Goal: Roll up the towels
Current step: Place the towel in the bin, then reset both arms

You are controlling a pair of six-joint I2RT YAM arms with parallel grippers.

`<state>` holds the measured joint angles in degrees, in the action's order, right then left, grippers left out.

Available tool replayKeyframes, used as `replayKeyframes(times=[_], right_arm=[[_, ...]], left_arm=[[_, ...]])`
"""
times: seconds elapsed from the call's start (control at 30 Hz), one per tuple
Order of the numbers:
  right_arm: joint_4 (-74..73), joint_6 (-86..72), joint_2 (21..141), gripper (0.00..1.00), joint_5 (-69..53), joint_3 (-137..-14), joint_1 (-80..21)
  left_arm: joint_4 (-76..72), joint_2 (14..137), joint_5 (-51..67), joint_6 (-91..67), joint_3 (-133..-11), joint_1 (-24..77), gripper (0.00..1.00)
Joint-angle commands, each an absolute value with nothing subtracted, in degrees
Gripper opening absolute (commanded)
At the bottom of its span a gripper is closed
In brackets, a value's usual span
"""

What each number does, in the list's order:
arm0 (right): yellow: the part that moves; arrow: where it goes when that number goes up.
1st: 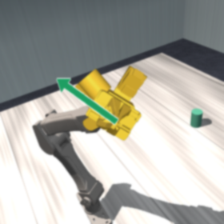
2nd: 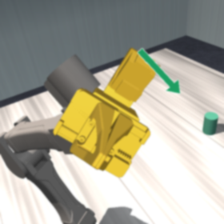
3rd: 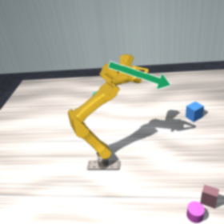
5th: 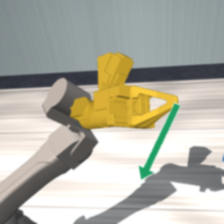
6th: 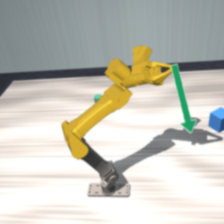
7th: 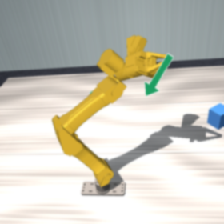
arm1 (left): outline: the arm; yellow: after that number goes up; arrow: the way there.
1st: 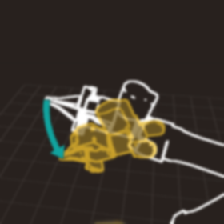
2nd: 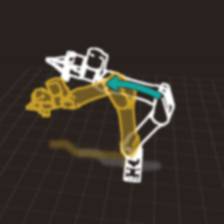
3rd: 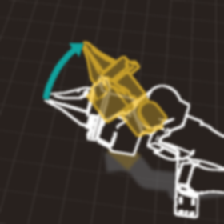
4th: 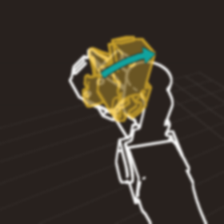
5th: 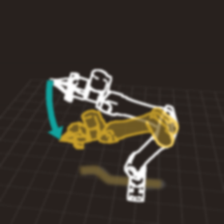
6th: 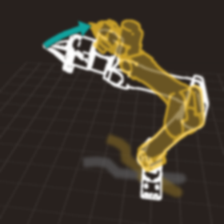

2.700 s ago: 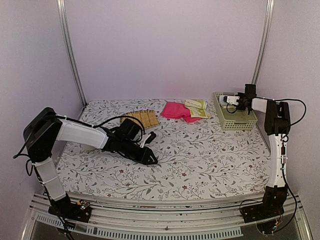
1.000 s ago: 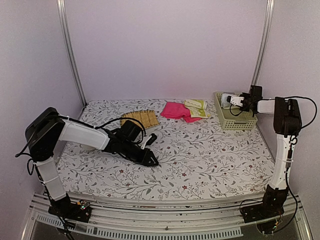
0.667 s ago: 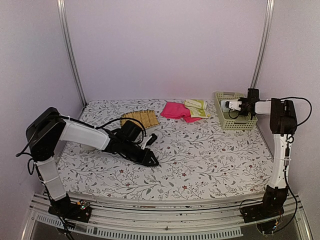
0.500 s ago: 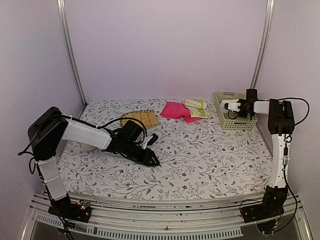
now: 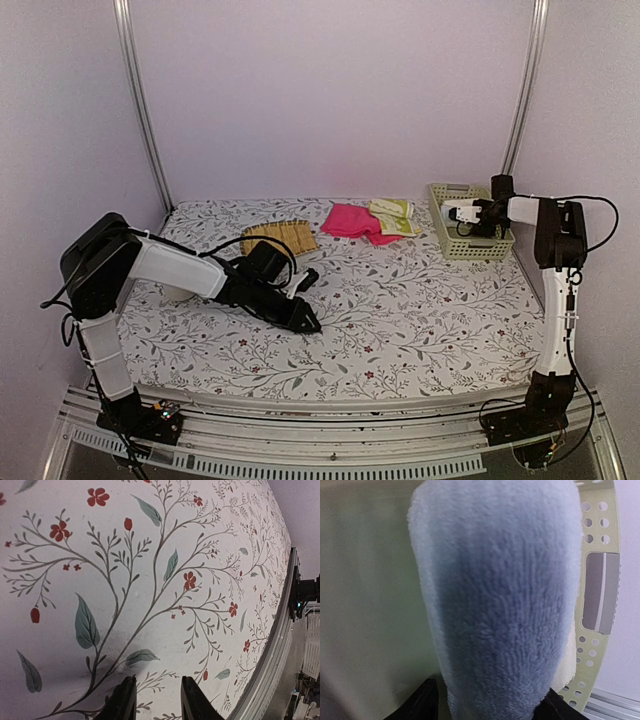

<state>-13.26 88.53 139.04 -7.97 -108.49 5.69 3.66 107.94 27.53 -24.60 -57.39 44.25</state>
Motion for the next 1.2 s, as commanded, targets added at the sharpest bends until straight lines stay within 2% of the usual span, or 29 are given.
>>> replayKeyframes(times=[0.0, 0.2, 0.47, 0.57, 0.7, 0.87, 0.9, 0.93, 1.0, 1.07, 1.17], right_arm=[[-19.56, 88.42, 136.29, 0.66, -7.55, -109.51, 5.93], [-23.56, 87.97, 130.83, 0.74, -7.18, -109.58, 6.0], [-30.09, 82.59, 122.74, 0.78, -8.76, -107.78, 6.02], [-30.78, 76.7, 118.07, 0.78, -9.87, -106.05, 5.78], [-33.02, 63.1, 110.05, 0.78, -15.93, -102.7, 5.8], [-29.95, 43.67, 94.91, 0.82, -24.58, -89.96, 5.8], [-28.85, 39.27, 91.8, 0.88, -26.02, -87.42, 5.8], [-27.84, 36.19, 88.98, 0.99, -26.68, -85.47, 5.88], [-27.97, 27.51, 84.42, 0.99, -32.04, -83.17, 6.07], [-26.75, 24.09, 80.48, 0.99, -35.62, -81.69, 5.94], [-22.77, 11.53, 75.76, 0.99, -29.15, -80.91, 5.97]], left_arm=[[3.51, 106.75, 27.37, -23.46, -57.61, 44.73, 0.32], [5.55, 104.17, 26.06, -22.07, -57.93, 44.24, 0.33], [11.1, 98.0, 21.68, -19.14, -58.7, 43.77, 0.34], [14.4, 94.44, 18.16, -17.44, -59.15, 43.49, 0.36], [18.6, 88.87, 7.89, -14.99, -59.38, 42.91, 0.4], [21.17, 82.18, -6.01, -12.4, -59.9, 41.65, 0.63], [21.18, 81.06, -7.35, -12.13, -60.07, 41.0, 0.68], [21.18, 79.98, -8.81, -12.05, -60.3, 40.29, 0.71], [20.62, 77.94, -10.95, -11.72, -60.79, 38.78, 0.79], [19.77, 75.84, -11.86, -10.87, -61.68, 37.17, 0.96], [20.74, 73.97, -14.16, -9.77, -65.42, 35.21, 0.98]])
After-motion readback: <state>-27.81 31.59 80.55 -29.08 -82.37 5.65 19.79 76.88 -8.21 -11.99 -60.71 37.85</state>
